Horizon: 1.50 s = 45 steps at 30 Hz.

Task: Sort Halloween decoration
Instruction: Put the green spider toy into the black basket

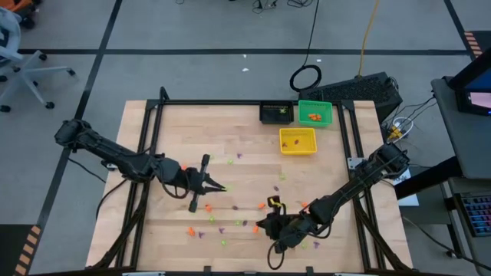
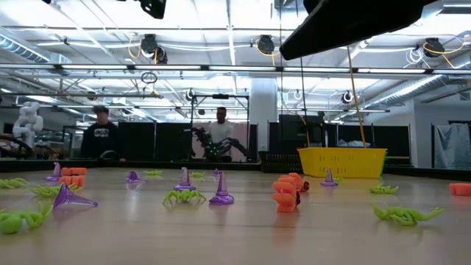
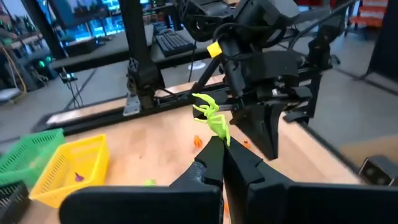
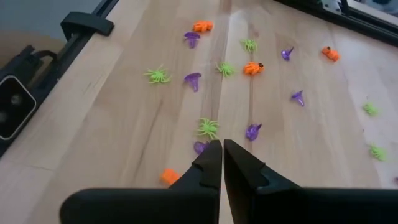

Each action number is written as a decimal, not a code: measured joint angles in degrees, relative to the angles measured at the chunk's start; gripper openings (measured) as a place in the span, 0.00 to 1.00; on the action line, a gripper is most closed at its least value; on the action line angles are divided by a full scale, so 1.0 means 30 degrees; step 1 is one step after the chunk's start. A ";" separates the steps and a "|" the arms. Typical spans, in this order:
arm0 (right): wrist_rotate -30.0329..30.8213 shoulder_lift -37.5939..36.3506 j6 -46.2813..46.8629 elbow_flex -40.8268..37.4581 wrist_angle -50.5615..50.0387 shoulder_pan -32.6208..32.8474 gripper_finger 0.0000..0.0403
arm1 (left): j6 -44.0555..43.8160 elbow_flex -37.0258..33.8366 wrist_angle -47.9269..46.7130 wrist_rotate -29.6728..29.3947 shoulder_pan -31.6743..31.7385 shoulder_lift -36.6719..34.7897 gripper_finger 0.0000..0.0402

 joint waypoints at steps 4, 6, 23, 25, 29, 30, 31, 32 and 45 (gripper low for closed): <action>-0.0002 0.0000 -0.0285 0.0000 0.0000 -0.0114 0.00 | 0.3154 0.0000 0.0001 -0.0016 0.0007 0.0000 0.00; 0.0004 0.0000 -0.0299 0.0004 -0.0003 -0.0131 0.00 | 0.4747 0.0000 -0.0024 -0.0016 0.0007 0.0000 0.00; 0.0007 0.0000 -0.0373 0.0007 0.0031 -0.0123 0.00 | 1.7472 0.0000 -0.0038 0.0044 0.0007 0.0000 0.00; 0.0007 0.0000 -0.0372 0.0007 0.0178 -0.0123 0.00 | 1.7405 0.0000 -0.0059 0.0055 0.0007 0.0000 0.00; 0.0007 0.0000 -0.0366 0.0007 0.0648 -0.0123 0.00 | 1.7293 0.0000 -0.0265 0.0073 -0.0182 0.0000 0.00; 0.0003 0.0000 -0.0366 0.0007 0.0749 -0.0123 0.00 | 1.7282 0.0000 -0.0258 0.0093 -0.0254 0.0000 0.00; 0.0004 0.0000 -0.0373 0.0007 0.0866 -0.0123 0.00 | 1.7277 0.0000 -0.0251 0.0101 -0.0345 0.0000 0.00; 0.0007 0.0000 -0.0366 0.0009 0.0965 -0.0123 0.00 | 1.7277 0.0000 -0.0258 0.0108 -0.0418 0.0000 0.00; 0.0358 0.0005 -0.0368 0.0015 0.1792 -0.0153 0.00 | 0.9845 0.0000 -0.1102 -0.0067 -0.0721 0.0000 0.00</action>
